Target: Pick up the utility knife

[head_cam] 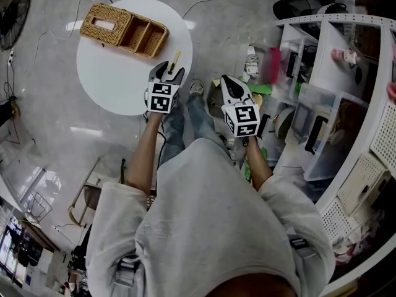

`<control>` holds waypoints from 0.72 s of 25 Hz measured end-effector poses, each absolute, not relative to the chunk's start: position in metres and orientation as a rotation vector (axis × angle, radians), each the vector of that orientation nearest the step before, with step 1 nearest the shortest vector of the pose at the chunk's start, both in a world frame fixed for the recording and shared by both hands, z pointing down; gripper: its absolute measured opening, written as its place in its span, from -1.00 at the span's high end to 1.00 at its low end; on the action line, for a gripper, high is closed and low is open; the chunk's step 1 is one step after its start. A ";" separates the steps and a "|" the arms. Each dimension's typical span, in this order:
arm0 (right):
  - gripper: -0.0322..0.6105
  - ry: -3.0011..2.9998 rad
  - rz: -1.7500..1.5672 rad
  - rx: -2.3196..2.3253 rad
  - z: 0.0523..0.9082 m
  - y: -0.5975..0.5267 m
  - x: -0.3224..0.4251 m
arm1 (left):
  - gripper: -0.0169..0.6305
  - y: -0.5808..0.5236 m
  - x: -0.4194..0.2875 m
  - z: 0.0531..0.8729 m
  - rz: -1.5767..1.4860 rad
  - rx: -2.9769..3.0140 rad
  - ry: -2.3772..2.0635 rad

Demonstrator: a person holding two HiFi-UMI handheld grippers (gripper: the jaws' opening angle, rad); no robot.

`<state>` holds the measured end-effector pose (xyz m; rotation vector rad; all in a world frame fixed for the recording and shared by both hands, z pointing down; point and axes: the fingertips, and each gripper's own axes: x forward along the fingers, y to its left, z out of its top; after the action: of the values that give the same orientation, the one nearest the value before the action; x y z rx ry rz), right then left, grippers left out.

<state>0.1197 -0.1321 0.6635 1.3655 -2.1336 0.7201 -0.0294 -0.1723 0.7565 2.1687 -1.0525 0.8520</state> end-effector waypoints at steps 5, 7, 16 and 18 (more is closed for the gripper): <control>0.80 -2.121 0.722 1.366 0.666 -0.129 0.125 | 0.22 -0.193 -0.021 0.768 0.910 2.163 -1.040; 0.80 -2.118 0.724 1.365 0.667 -0.128 0.127 | 0.27 -0.198 -0.020 0.773 0.933 2.167 -1.039; 0.80 -2.112 0.724 1.365 0.669 -0.130 0.134 | 0.58 -0.199 -0.024 0.781 0.998 2.136 -1.073; 0.80 -2.110 0.724 1.364 0.670 -0.129 0.133 | 0.72 -0.198 -0.027 0.783 1.020 2.133 -1.089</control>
<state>0.1334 -0.1292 0.6695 1.3639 -2.1102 0.7244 -0.0273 -0.1979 0.7831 2.1326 -1.0890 1.0197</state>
